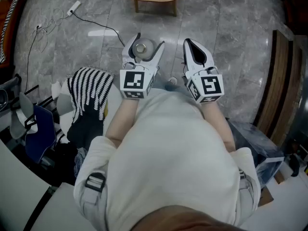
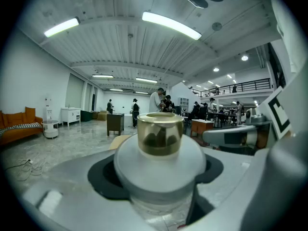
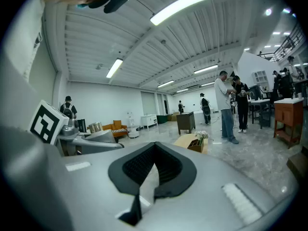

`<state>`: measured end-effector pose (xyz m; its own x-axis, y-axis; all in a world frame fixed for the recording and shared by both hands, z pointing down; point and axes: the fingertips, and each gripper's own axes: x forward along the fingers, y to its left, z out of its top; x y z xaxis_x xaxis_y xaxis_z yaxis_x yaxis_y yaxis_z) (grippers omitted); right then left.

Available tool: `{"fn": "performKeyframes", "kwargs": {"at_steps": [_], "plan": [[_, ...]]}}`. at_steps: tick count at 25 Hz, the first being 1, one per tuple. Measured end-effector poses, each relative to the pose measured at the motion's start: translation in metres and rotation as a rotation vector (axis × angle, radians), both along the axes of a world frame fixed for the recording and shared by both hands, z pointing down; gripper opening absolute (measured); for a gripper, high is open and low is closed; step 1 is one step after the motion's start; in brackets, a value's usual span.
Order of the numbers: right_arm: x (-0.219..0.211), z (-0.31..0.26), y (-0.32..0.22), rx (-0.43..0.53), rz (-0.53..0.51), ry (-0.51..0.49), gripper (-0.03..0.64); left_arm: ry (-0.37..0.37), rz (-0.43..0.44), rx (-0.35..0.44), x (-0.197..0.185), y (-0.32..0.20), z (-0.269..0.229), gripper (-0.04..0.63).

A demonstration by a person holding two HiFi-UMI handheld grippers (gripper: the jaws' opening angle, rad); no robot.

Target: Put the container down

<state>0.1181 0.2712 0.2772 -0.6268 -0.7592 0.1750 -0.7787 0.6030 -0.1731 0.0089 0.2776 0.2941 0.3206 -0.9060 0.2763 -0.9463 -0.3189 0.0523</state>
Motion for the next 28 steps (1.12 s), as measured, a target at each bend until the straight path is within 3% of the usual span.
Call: {"fn": "performKeyframes", "kwargs": {"at_steps": [18,28], "plan": [[0.012,-0.009,0.0,0.025,-0.023,0.007,-0.003,0.023,-0.056,0.02,0.003,0.007,-0.012,0.351],[0.016,0.001,-0.02,-0.024,-0.029,-0.001,-0.002,0.044,-0.076,-0.014,0.007,-0.013,-0.002,0.351]]}}
